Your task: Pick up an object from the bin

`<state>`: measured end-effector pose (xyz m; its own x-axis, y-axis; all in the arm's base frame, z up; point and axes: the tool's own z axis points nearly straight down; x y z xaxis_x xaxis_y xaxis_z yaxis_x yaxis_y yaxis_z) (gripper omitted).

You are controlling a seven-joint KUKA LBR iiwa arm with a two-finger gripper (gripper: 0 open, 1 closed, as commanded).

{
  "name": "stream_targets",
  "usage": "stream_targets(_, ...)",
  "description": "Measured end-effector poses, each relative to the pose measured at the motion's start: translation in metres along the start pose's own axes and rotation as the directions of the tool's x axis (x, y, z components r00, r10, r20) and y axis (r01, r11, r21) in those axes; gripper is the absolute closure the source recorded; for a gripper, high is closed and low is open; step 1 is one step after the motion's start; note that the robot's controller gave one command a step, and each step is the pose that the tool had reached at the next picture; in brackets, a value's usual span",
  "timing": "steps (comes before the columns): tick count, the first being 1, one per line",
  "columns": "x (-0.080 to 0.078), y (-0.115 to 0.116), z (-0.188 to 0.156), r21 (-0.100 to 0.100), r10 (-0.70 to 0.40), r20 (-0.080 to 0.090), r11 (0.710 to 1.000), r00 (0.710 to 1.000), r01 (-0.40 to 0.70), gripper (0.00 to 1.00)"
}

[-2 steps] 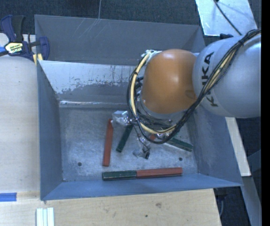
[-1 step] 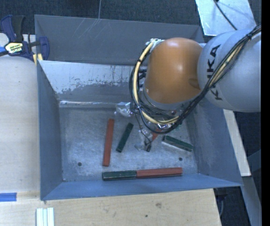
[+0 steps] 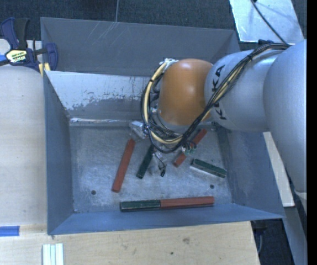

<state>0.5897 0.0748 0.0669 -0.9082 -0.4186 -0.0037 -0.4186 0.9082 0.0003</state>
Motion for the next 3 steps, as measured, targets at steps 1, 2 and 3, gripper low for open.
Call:
stream_targets(1, -0.001, 0.000, -0.005, 0.002, -0.001, 0.004, 1.000, 1.000, 0.001, 1.00)
stream_targets(2, 0.006, 0.005, -0.133, 0.004, 0.049, 0.009, 0.999, 0.999, -0.049, 1.00)
stream_targets(3, 0.025, -0.041, -0.262, 0.006, 0.081, 0.009, 0.997, 0.997, -0.081, 1.00)
